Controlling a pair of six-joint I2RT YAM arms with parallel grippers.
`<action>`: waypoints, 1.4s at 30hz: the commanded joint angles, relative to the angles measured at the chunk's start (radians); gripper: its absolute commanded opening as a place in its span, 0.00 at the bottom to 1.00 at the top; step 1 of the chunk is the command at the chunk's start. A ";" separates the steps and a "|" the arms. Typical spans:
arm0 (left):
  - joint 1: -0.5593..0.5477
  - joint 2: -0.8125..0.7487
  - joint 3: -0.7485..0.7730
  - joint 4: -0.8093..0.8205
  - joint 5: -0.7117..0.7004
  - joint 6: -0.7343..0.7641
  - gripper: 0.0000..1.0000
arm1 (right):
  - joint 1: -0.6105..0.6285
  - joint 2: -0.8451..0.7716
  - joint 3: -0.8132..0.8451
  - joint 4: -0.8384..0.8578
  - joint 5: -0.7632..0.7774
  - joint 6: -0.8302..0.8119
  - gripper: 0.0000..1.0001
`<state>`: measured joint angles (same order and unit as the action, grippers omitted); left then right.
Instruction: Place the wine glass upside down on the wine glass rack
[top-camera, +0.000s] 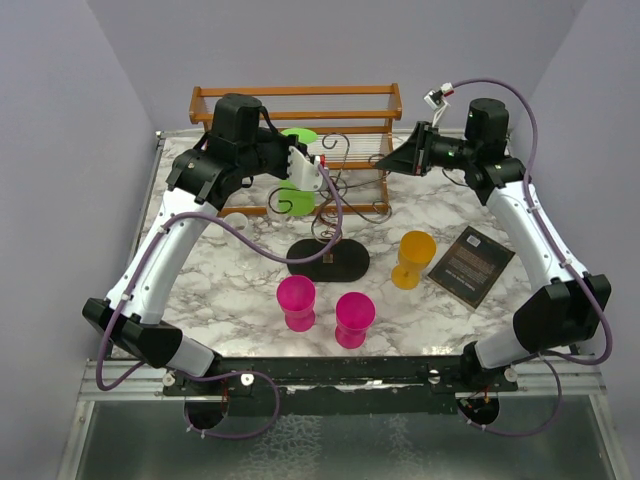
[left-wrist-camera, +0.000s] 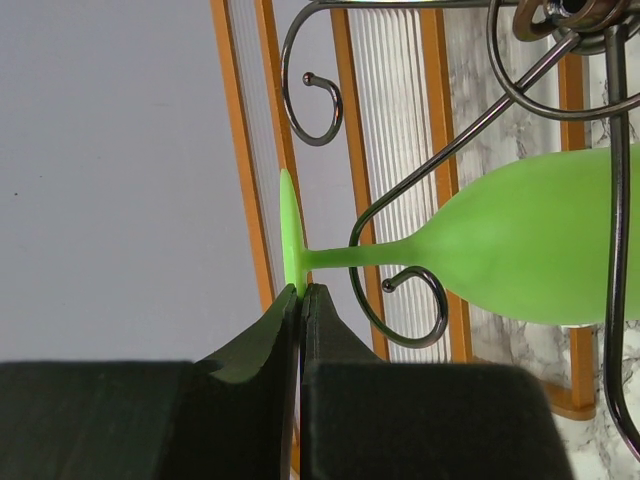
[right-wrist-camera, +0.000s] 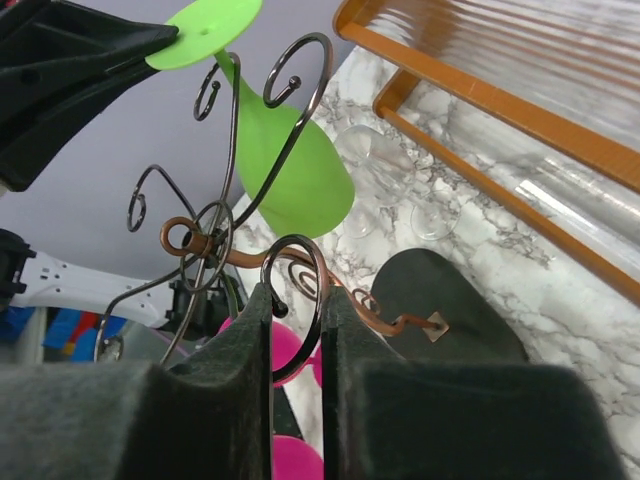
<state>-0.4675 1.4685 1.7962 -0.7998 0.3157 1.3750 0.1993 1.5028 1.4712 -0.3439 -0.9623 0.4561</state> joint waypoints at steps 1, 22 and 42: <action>-0.004 0.001 -0.014 0.008 -0.057 0.049 0.00 | 0.015 -0.030 0.014 0.051 0.012 -0.090 0.03; -0.003 0.029 -0.021 0.050 -0.069 0.092 0.00 | -0.018 -0.068 0.058 -0.041 0.144 -0.133 0.01; -0.003 0.031 -0.049 0.066 -0.101 0.092 0.00 | -0.041 -0.013 0.136 -0.141 0.155 -0.206 0.01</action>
<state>-0.4736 1.5021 1.7607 -0.7628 0.2653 1.4628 0.1703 1.4807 1.5448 -0.5274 -0.8600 0.4011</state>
